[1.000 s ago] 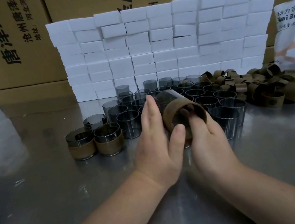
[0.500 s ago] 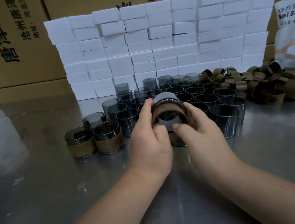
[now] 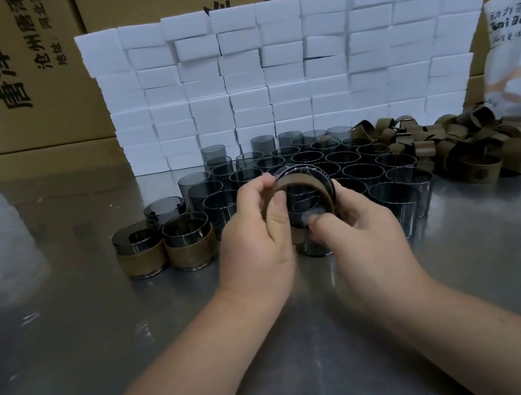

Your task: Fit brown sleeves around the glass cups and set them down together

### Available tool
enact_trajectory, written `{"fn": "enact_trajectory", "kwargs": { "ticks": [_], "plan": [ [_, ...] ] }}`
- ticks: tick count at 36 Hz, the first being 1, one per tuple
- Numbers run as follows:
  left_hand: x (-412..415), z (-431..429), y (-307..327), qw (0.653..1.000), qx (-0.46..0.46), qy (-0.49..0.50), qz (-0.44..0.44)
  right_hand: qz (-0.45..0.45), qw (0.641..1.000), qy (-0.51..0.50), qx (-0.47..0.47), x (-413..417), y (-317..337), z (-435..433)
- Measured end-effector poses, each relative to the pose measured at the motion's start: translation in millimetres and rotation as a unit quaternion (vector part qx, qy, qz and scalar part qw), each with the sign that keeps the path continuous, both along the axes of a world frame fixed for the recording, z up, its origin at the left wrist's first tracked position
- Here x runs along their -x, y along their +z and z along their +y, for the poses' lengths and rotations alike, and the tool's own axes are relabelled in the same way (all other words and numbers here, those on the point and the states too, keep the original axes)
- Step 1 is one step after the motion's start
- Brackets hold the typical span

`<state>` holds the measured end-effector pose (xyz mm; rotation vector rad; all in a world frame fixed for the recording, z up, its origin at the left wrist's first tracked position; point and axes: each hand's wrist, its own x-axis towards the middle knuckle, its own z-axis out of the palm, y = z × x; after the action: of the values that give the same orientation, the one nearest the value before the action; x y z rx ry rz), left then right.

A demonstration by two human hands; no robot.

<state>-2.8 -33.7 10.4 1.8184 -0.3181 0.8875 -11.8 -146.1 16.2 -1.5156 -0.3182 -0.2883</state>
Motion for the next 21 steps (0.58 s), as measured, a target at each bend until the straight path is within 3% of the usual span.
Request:
{"fn": "enact_trajectory", "kwargs": {
  "ticks": [13,21],
  "plan": [
    [-3.6,4.4,5.9,0.999,0.03,-0.012,-0.02,0.0,1.0,0.007,-0.027,-1.8,0.5,-5.1],
    [-5.3,8.3,8.5,0.999,0.024,-0.02,-0.015,0.003,1.0,-0.025,0.01,-5.9,-1.9,-9.5]
  ]
}}
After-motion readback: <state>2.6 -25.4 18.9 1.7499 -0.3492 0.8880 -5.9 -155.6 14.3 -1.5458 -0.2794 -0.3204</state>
